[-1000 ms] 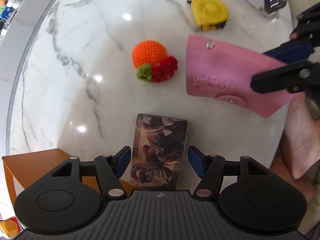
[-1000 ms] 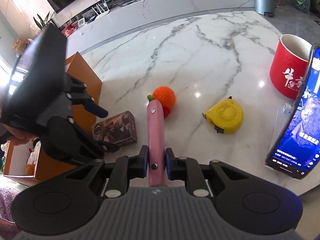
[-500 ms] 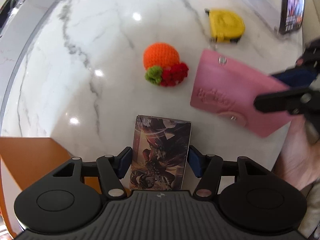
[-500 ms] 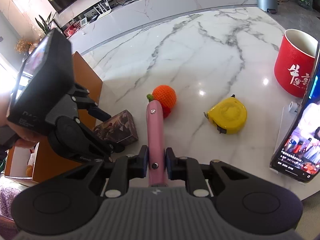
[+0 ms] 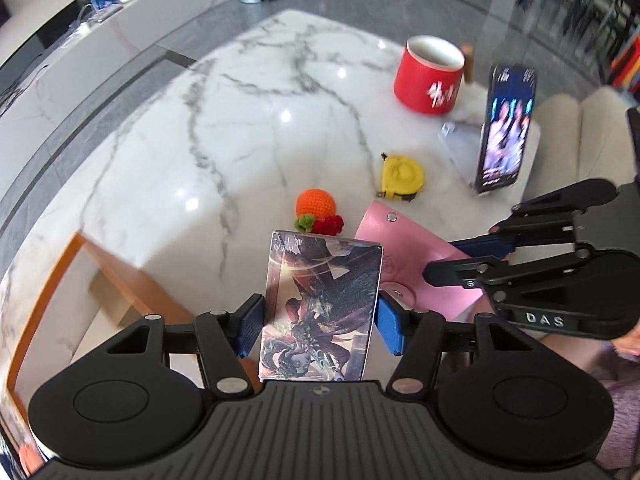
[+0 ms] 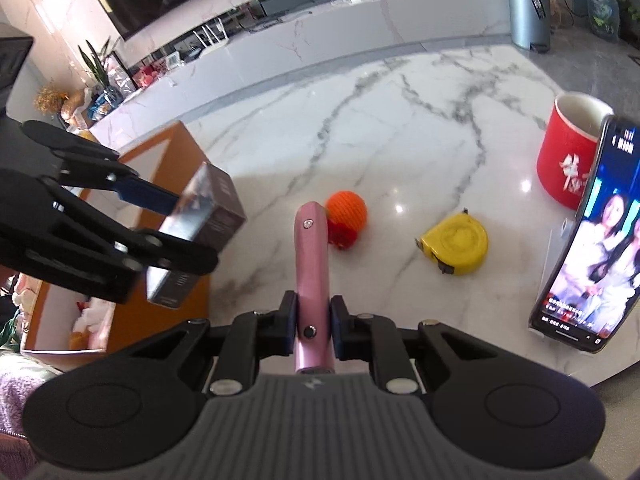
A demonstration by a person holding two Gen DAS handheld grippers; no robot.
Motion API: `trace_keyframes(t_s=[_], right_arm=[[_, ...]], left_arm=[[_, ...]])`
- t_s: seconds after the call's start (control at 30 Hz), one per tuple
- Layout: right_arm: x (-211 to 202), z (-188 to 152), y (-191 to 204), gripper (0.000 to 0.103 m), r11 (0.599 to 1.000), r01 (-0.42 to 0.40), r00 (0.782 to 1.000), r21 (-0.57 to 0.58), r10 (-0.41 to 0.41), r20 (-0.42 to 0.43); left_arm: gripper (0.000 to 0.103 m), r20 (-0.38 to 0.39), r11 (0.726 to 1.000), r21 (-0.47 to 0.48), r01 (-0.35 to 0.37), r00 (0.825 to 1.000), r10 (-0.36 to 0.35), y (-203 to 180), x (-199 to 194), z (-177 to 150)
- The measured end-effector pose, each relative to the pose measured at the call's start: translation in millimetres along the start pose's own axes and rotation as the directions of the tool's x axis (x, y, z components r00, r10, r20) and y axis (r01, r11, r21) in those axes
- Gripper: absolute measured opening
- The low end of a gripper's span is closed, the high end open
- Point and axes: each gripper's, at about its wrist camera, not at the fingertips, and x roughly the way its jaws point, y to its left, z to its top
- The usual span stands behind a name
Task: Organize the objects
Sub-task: 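Carry card box with left gripper while right drops pink wallet into orange box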
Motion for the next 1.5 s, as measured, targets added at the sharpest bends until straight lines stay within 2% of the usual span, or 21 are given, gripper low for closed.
trace_keyframes(t_s=[0.17, 0.33, 0.4, 0.5, 0.57, 0.73, 1.07, 1.13, 1.23, 1.4, 1.5], right_arm=[[-30.3, 10.1, 25.8, 0.018, 0.998, -0.062, 0.996, -0.019, 0.063, 0.057], [-55.3, 22.2, 65.5, 0.018, 0.988, -0.141, 0.984, -0.063, 0.147, 0.101], [-57.9, 25.9, 81.2, 0.018, 0.980, -0.187, 0.976, -0.063, 0.193, 0.097], [-50.7, 29.5, 103.2, 0.018, 0.965, -0.258, 0.963, -0.036, 0.260, 0.065], [-38.8, 29.7, 119.4, 0.018, 0.961, -0.278, 0.960, -0.017, 0.278, 0.029], [-2.1, 19.9, 151.3, 0.018, 0.972, -0.233, 0.971, -0.011, 0.232, -0.051], [44.3, 8.3, 181.6, 0.018, 0.992, -0.092, 0.989, -0.085, 0.081, -0.122], [49.0, 6.0, 181.5, 0.018, 0.993, -0.044, 0.992, -0.105, 0.031, -0.125], [52.1, 3.3, 180.8, 0.017, 0.993, -0.014, 0.991, -0.115, -0.002, -0.135], [53.8, -3.9, 201.6, 0.017, 0.979, 0.067, 0.991, -0.192, -0.088, -0.104], [58.5, -10.6, 213.6, 0.017, 0.966, 0.101, 0.987, -0.238, -0.128, -0.101]], left_arm=[[0.069, 0.049, 0.993, -0.121, 0.009, 0.999, -0.003, 22.7, -41.1, -24.8], [0.069, 0.078, 0.963, -0.267, 0.018, 0.997, 0.003, 50.8, -67.5, -62.8], [0.069, 0.087, 0.943, -0.330, 0.028, 0.996, 0.001, 63.8, -71.5, -79.3], [0.069, 0.105, 0.899, -0.434, 0.063, 0.994, -0.020, 85.4, -70.8, -103.6], [0.069, 0.124, 0.868, -0.489, 0.093, 0.992, -0.036, 98.9, -67.2, -119.5], [0.069, 0.187, 0.784, -0.588, 0.199, 0.976, -0.108, 126.8, -51.3, -143.3], [0.069, 0.214, 0.724, -0.639, 0.260, 0.964, -0.158, 152.4, -23.7, -163.4], [0.069, 0.214, 0.714, -0.645, 0.272, 0.961, -0.173, 153.9, -16.4, -165.4], [0.069, 0.201, 0.705, -0.655, 0.271, 0.962, -0.182, 154.1, -7.3, -168.2], [0.069, 0.118, 0.717, -0.678, 0.164, 0.986, -0.114, 154.5, 0.6, -176.9], [0.068, 0.140, 0.710, -0.678, 0.188, 0.982, -0.126, 155.0, -2.1, -181.2]])
